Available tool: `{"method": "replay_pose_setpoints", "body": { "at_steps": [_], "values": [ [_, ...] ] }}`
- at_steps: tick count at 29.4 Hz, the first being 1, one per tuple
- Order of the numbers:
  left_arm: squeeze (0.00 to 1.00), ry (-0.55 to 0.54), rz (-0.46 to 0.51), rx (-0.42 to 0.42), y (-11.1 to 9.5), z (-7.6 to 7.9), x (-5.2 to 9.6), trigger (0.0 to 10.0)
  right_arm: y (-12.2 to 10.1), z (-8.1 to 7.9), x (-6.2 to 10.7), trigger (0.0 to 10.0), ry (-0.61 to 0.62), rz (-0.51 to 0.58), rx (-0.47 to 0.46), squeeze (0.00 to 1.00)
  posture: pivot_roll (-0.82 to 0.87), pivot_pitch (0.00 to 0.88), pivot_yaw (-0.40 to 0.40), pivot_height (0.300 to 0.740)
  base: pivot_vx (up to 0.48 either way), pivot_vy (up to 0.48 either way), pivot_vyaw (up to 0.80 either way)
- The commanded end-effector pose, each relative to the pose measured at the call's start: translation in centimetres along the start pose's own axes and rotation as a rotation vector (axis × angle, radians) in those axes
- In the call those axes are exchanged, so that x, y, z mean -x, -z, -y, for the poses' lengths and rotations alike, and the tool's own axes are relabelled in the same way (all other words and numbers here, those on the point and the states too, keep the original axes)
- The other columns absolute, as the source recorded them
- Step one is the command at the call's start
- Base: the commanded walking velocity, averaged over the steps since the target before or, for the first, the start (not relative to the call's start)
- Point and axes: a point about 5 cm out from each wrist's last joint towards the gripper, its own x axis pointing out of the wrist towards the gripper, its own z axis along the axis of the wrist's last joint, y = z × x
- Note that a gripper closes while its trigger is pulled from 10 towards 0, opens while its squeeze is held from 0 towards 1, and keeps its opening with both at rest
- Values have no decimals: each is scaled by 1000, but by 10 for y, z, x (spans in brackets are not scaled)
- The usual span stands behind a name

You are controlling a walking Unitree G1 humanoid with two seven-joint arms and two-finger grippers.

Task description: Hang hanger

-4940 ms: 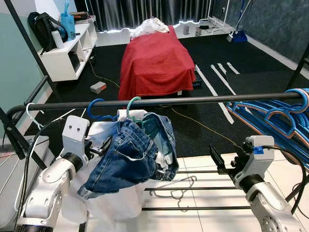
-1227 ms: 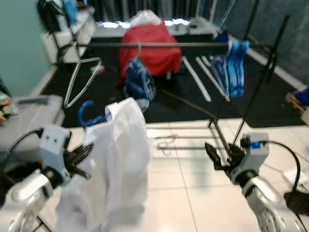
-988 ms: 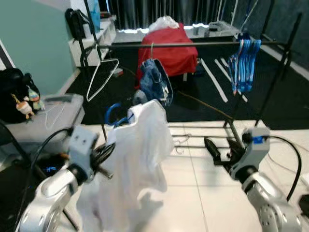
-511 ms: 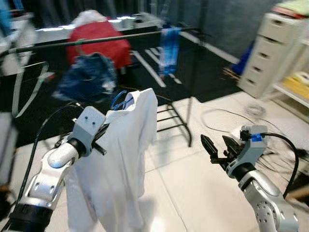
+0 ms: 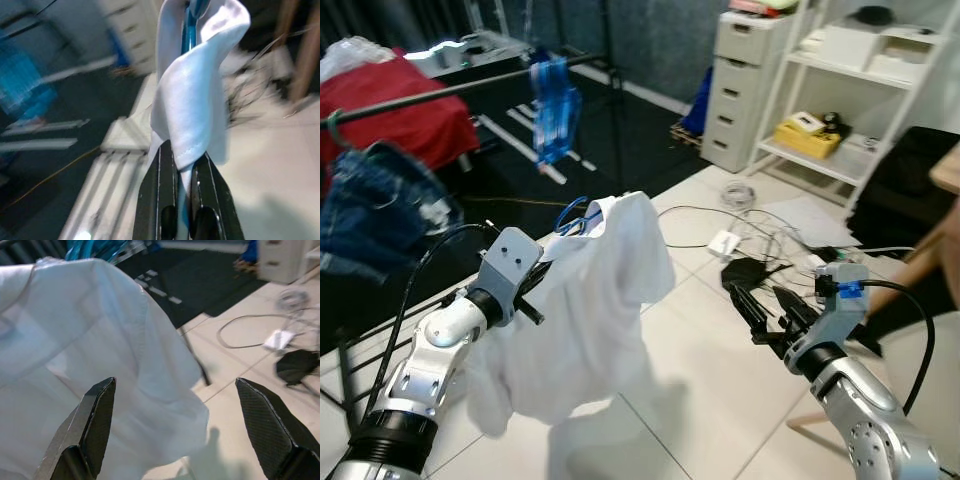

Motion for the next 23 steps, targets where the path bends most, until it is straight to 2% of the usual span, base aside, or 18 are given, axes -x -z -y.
{"method": "replay_pose_setpoints", "body": {
  "at_steps": [1,4,6,7,8,9,10,11,12,13,14,15,16,17,18,19,21,23],
  "values": [
    [0,51,94,62,-13,0,-2,10000,1,-4,2,10000,-21,-1,-22,0,-133,51,42,736,0,0,-781],
    [0,87,113,94,-15,4,-2,10000,1,-4,2,10000,-22,-2,-24,0,-134,52,43,736,0,0,-781],
    [0,169,138,151,-17,13,-1,10000,1,-5,3,10000,-28,1,-34,0,-136,55,44,736,0,0,-781],
    [0,169,138,151,-17,13,-1,10000,1,-5,3,10000,-28,1,-34,0,-136,55,44,736,0,0,-781],
    [0,244,165,207,-19,21,1,10000,1,-6,4,10000,-39,4,-42,0,-135,56,43,736,0,0,-788],
    [0,244,165,207,-19,21,1,10000,1,-6,4,10000,-39,4,-42,0,-135,56,43,736,0,0,-788],
    [0,348,192,271,-23,31,6,10000,0,-7,4,10000,-54,6,-51,0,-135,56,43,736,0,0,-781],
    [0,348,192,271,-23,31,6,10000,0,-7,4,10000,-54,6,-51,0,-135,56,43,736,0,0,-781],
    [0,439,216,318,-26,39,11,10000,0,-8,5,10000,-66,6,-57,0,-132,58,41,736,0,0,-781],
    [0,439,216,318,-26,39,11,10000,0,-8,5,10000,-66,6,-57,0,-132,58,41,736,0,0,-781],
    [0,531,240,375,-29,48,15,10000,0,-9,5,10000,-79,6,-61,0,-131,58,40,736,0,0,-781],
    [0,531,240,375,-29,48,15,10000,0,-9,5,10000,-79,6,-61,0,-131,58,40,736,0,0,-781],
    [0,603,260,416,-33,56,19,10000,0,-9,5,10000,-87,5,-64,0,-131,58,40,736,0,0,-781],
    [0,603,260,416,-33,56,19,10000,0,-9,5,10000,-87,5,-64,0,-131,58,40,736,0,0,-781],
    [0,664,284,459,-37,63,21,10000,0,-10,5,10000,-93,4,-65,0,-133,59,40,736,0,0,-788],
    [0,664,284,459,-37,63,21,10000,0,-10,5,10000,-93,4,-65,0,-133,59,40,736,0,0,-788],
    [0,736,314,509,-42,73,23,10000,0,-10,6,10000,-99,1,-66,0,-139,59,44,736,0,0,-781],
    [0,751,318,515,-42,76,23,10000,0,-11,6,10000,-100,0,-65,0,-139,58,45,736,0,0,-788]
  ]
}}
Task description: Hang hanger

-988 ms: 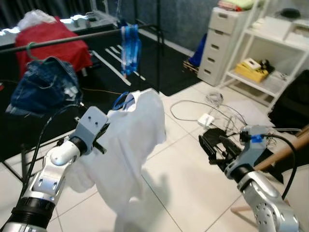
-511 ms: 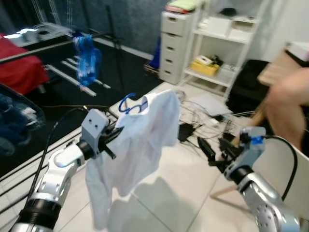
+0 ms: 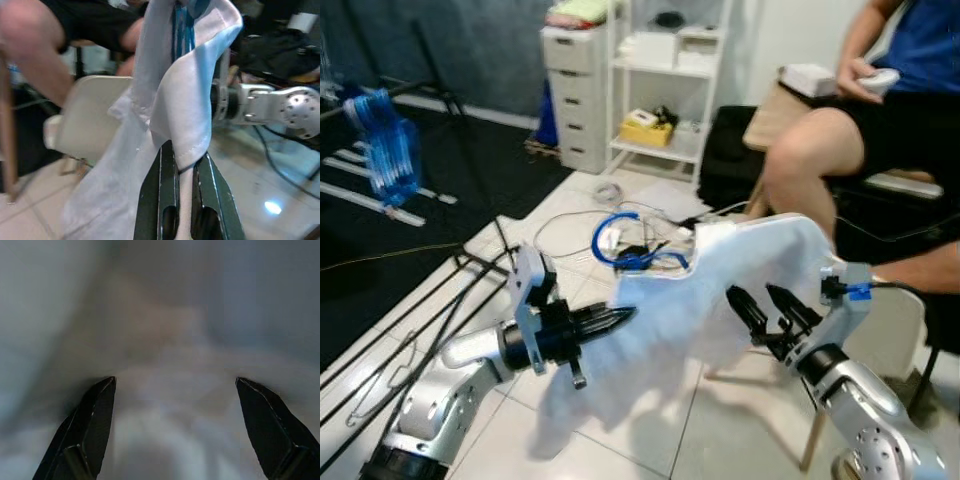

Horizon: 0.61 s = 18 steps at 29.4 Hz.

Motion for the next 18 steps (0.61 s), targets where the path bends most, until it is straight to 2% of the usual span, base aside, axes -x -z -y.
{"method": "replay_pose_setpoints", "body": {
  "at_steps": [1,6,11,14,18],
  "values": [
    [0,61,28,-5,-6,6,-5,10000,-1,0,2,10000,-6,2,-7,0,-139,58,45,736,0,0,-781],
    [0,68,25,1,-7,7,-5,10000,-1,0,2,10000,-9,-2,-6,0,-136,57,45,736,0,0,-781],
    [0,18,4,-27,-11,0,1,10000,-1,0,3,10000,-17,-4,-8,0,-131,54,44,736,0,0,-781],
    [0,-117,-51,-91,-13,-18,19,10000,0,-2,3,10000,-47,-26,9,0,-130,49,45,736,0,0,-781],
    [0,-192,-89,-133,-14,-27,28,10000,3,-5,3,10000,-77,-51,32,0,-126,45,43,736,0,0,-781]
  ]
}}
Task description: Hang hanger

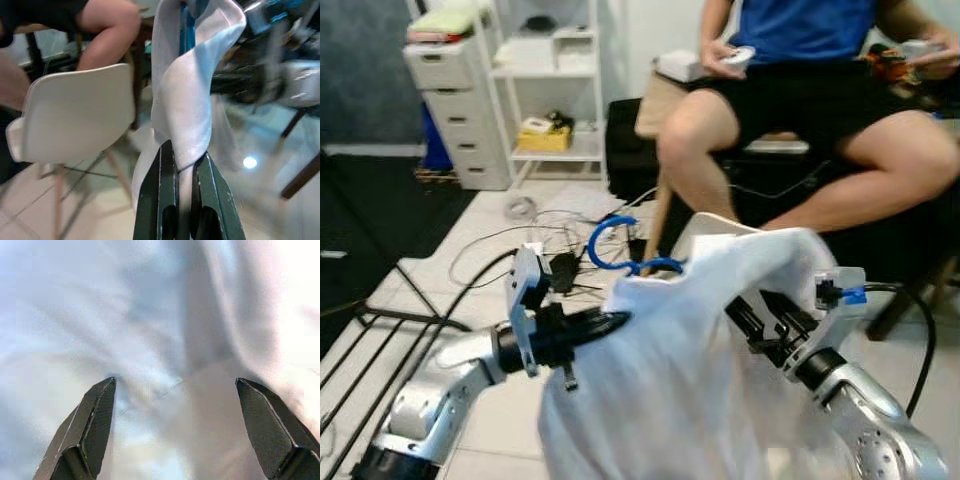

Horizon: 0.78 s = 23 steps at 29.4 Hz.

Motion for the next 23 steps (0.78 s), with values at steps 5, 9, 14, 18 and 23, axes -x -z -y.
{"method": "replay_pose_setpoints", "body": {
  "at_steps": [5,9,14,18,23],
  "values": [
    [0,-205,-110,-160,-5,-29,19,10000,16,-15,-2,10000,-107,-163,118,0,-120,36,41,736,0,0,-781],
    [0,-249,-119,-173,-6,-34,21,10000,20,-15,-3,10000,-110,-213,150,0,-120,35,40,736,0,0,-781],
    [0,-315,-77,-163,-16,-39,19,10000,29,-1,-3,10000,-13,-409,332,0,-116,37,38,736,0,0,-776],
    [0,-289,-36,-123,-20,-34,11,10000,19,15,-2,10000,94,-443,366,0,-118,38,38,736,0,0,-763],
    [0,-280,-39,-123,-19,-33,8,10000,11,39,3,10000,255,-437,316,0,-118,39,39,736,0,0,-768]
  ]
}}
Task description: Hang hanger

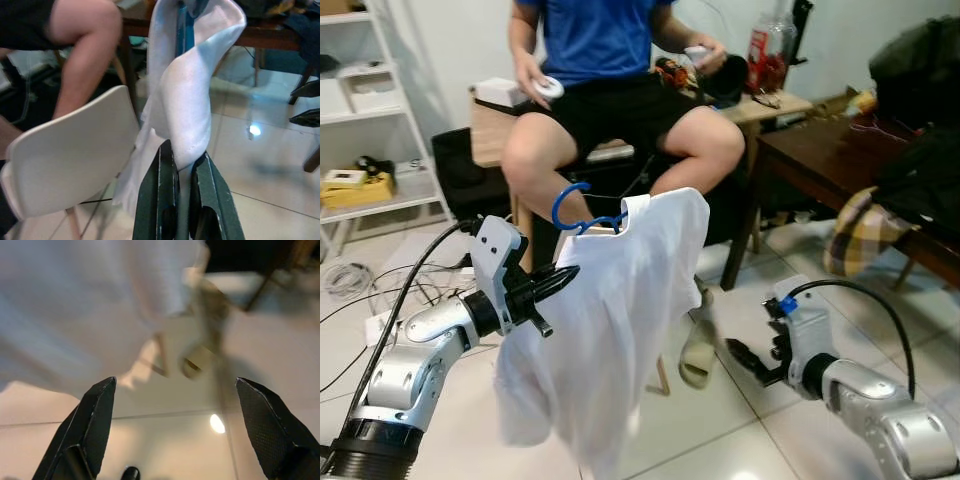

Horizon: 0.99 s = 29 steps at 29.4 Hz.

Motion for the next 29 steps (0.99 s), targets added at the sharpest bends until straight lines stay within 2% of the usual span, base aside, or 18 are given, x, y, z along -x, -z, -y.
{"method": "replay_pose_setpoints", "body": {
  "at_steps": [1,5,7,9,10,11,14,15,18,19,21,22,23,25,29],
  "values": [
    [0,11,36,-8,-7,1,-3,10000,3,8,2,10000,40,-16,-25,0,-118,39,39,736,0,0,-769],
    [0,-33,39,-8,-8,-3,-5,10000,6,20,5,10000,113,-58,-44,0,-117,41,40,736,0,0,-767],
    [0,-33,39,-8,-8,-3,-5,10000,6,20,5,10000,113,-58,-44,0,-117,41,40,736,0,0,-763],
    [0,-101,59,20,-14,-8,-10,10000,6,29,6,10000,206,-80,-60,0,-111,43,40,736,0,0,-769],
    [0,-101,59,20,-14,-8,-10,10000,6,29,6,10000,206,-80,-60,0,-111,43,40,736,0,0,-769],
    [0,-130,69,36,-17,-8,-13,10000,2,35,6,10000,267,-54,-100,0,-108,43,39,736,0,0,-769],
    [0,-130,69,36,-17,-8,-13,10000,2,35,6,10000,267,-54,-100,0,-108,43,39,736,0,0,-769],
    [0,-165,49,40,-14,-6,-17,10000,-6,44,7,10000,335,18,-188,0,-106,45,36,736,0,0,-769],
    [0,-173,34,33,-12,-5,-17,10000,-9,46,7,10000,344,38,-206,0,-106,45,36,736,0,0,-769],
    [0,-184,2,10,-6,-4,-17,10000,-11,45,7,10000,334,52,-193,0,-106,45,36,736,0,0,-769],
    [0,-184,2,10,-6,-4,-17,10000,-11,45,7,10000,334,52,-193,0,-106,45,36,736,0,0,-769],
    [0,-194,-24,-3,-1,-4,-18,10000,-13,44,6,10000,322,68,-150,0,-102,49,37,736,0,0,-769],
    [0,-194,-24,-3,-1,-4,-18,10000,-13,44,6,10000,322,68,-150,0,-102,49,37,736,0,0,-769],
    [0,-215,-58,-15,9,0,-21,10000,-15,40,5,10000,307,75,-54,0,-100,49,35,736,0,0,-766],
    [0,-224,-59,-11,10,2,-23,10000,-15,41,5,10000,314,69,-25,0,-100,50,34,736,0,0,-769]
  ]
}}
